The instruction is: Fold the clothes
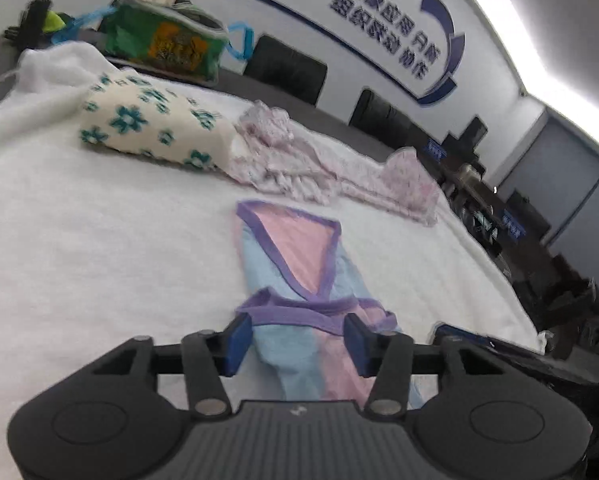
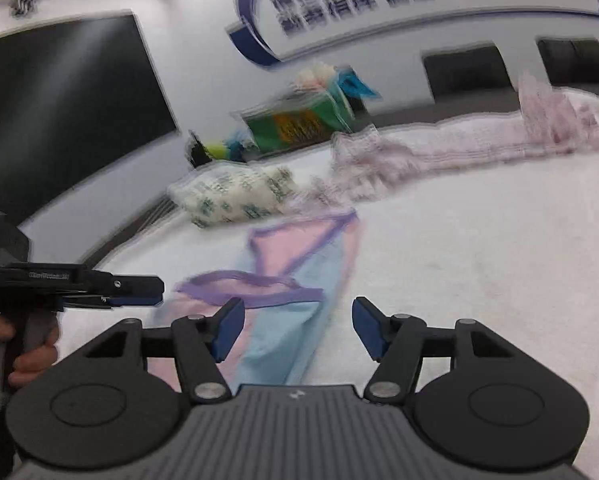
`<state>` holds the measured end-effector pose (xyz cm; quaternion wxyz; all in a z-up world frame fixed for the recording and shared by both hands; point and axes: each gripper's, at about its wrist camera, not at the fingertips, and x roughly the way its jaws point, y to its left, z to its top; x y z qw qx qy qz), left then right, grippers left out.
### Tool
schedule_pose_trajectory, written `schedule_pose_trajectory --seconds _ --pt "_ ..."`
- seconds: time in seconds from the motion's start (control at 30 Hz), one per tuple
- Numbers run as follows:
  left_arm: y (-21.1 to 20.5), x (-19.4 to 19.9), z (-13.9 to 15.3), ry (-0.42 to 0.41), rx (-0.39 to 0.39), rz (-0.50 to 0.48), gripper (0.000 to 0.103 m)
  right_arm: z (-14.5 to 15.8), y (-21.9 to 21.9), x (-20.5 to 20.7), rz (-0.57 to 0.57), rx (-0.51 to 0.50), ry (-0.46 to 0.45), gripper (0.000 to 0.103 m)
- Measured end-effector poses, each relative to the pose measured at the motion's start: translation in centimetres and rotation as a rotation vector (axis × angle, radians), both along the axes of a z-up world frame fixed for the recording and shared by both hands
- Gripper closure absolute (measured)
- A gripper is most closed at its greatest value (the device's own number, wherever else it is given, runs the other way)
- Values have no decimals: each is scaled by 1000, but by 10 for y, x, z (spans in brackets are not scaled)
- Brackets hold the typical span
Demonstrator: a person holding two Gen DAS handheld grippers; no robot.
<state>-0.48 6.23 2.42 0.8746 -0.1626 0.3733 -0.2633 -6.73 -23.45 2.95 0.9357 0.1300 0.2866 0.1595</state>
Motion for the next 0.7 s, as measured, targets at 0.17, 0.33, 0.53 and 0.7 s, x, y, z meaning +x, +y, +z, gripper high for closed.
schedule_pose_trajectory --seconds 0.17,0.33,0.53,0.7 --pt "-6 -3 -5 -38 -7 -9 98 -12 27 24 77 -83 36 80" --pt "-2 -4 1 -43 -156 -83 100 -18 33 19 95 -80 29 103" --pt "5 34 -40 139 -261 9 90 -9 26 18 43 -66 2 100" --pt "11 20 -34 64 -225 37 43 -7 34 9 105 -74 -31 69"
